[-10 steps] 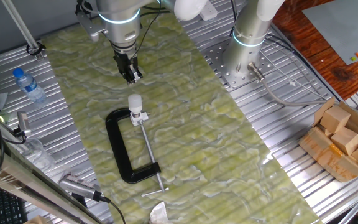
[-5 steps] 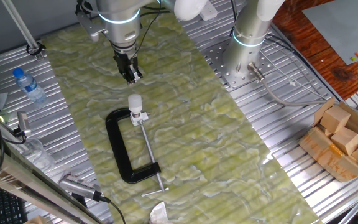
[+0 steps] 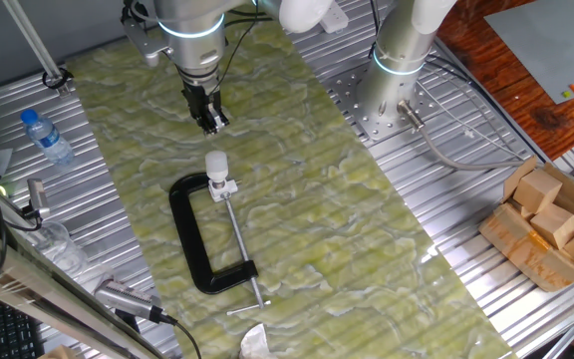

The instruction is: Install the light bulb by rotating it

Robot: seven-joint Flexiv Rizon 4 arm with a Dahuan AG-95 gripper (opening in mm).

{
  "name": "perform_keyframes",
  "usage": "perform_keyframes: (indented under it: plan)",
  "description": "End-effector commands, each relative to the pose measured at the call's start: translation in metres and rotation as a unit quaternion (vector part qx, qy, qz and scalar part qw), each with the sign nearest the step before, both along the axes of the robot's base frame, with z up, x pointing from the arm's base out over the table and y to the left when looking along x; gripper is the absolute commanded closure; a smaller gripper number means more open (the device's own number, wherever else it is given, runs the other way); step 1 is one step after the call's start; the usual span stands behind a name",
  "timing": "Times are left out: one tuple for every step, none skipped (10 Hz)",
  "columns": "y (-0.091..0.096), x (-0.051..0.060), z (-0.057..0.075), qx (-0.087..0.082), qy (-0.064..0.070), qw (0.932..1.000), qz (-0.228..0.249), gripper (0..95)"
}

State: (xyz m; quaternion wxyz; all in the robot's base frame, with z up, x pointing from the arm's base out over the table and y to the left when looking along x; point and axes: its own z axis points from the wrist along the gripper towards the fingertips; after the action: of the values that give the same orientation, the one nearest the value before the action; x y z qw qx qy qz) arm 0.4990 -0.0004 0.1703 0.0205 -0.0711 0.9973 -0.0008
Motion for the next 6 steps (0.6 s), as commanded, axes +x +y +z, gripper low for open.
perform_keyframes:
  plan:
    - [-0.002,-0.007,0.001,-0.005,-0.016,0.9814,0.191,95.0]
    - [-0.002,-0.007,0.001,-0.005,-0.016,0.9811,0.193,95.0]
    - [-0.002,-0.008,0.002,-0.007,-0.015,0.9809,0.194,95.0]
    - [-0.003,-0.01,0.002,-0.009,-0.015,0.9808,0.194,95.0]
    - [-0.005,-0.014,0.001,-0.009,-0.016,0.9809,0.194,95.0]
    - [-0.009,-0.018,0.001,-0.01,-0.016,0.9803,0.197,95.0]
